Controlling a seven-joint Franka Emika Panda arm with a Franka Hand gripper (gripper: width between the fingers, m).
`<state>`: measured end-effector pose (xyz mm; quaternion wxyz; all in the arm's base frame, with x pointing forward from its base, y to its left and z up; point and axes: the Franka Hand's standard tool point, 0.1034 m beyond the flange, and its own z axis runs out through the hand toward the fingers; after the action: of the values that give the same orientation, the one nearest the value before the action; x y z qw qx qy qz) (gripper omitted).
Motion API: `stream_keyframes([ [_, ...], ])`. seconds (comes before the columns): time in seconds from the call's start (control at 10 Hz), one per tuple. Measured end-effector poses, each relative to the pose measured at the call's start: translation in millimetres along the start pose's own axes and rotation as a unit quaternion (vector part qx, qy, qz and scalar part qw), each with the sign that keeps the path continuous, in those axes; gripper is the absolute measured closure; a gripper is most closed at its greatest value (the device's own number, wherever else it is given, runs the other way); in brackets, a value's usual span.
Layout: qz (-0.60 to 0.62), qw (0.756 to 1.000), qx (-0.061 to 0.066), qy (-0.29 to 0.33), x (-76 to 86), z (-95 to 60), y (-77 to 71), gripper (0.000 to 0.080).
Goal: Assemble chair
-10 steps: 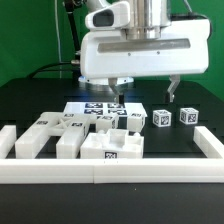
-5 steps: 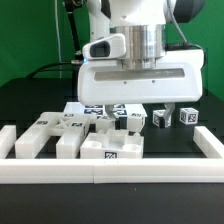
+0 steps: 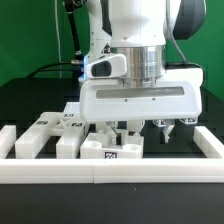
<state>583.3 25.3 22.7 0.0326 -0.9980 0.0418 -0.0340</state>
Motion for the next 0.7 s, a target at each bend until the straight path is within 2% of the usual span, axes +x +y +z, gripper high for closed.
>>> stream_keyframes([
  [0.4,-0.003,1.000,0.000,-0.001,-2.5,5.9,-1.3,0.0150],
  [0.5,-0.004,1.000,0.000,0.002,-2.2,5.9,-2.1,0.0239],
  [0.6,-0.004,1.000,0.000,0.002,-2.1,5.8,-2.1,0.0422],
  [0.7,-0.004,1.000,0.000,0.002,-2.1,5.8,-2.1,0.0571],
])
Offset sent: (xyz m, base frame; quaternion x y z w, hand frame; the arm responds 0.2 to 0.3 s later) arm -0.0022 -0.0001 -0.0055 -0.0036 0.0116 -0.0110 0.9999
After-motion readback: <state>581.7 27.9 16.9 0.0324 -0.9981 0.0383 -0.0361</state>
